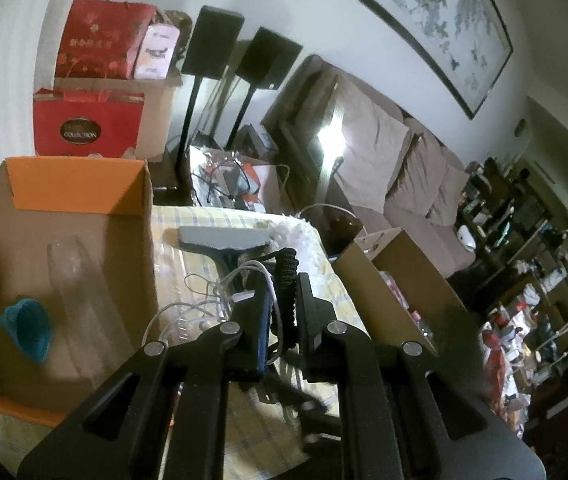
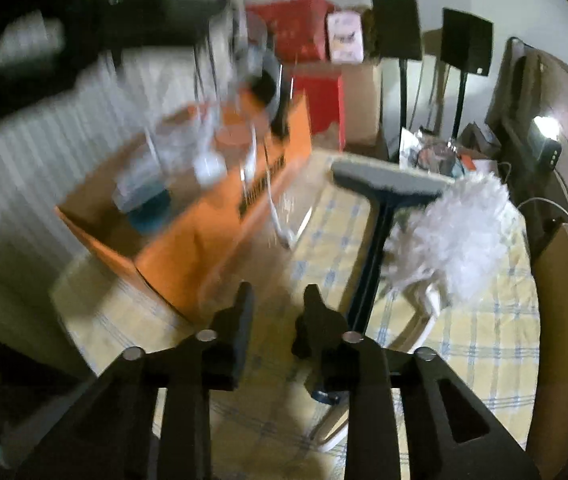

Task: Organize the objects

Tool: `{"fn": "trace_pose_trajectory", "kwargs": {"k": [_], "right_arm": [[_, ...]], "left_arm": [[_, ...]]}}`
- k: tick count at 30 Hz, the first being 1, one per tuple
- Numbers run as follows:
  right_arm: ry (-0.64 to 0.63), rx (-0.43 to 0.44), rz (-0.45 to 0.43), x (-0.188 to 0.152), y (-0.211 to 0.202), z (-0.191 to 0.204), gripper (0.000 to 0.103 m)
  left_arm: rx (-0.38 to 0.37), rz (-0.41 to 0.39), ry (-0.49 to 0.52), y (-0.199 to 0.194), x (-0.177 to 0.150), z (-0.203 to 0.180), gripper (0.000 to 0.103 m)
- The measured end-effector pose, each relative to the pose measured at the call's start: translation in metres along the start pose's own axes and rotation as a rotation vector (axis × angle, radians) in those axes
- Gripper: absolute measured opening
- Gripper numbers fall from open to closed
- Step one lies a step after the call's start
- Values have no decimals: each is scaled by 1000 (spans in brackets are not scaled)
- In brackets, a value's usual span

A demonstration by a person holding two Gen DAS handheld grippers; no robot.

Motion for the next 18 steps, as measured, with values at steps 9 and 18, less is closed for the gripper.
{"fn": "trace_pose_trajectory", "kwargs": {"k": [9,18], "right_arm": [[0,-39,-103,21,-48,-14,35],[68,-33,-106,21,-49,-40,35]], "left_arm": [[-38,39,18,8,-5,-11,11],[-36,31,35,1,-6,-18,11]]}}
Point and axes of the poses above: each gripper's, at about its wrist camera, not at the fingertips, and y roughly the way its jaws point, z to its left, x to its top, the point moved 5 cm from there along y, roughly the way its jaws point, and after that the axes turned 13 degrees about z, right-handed, at the moved point
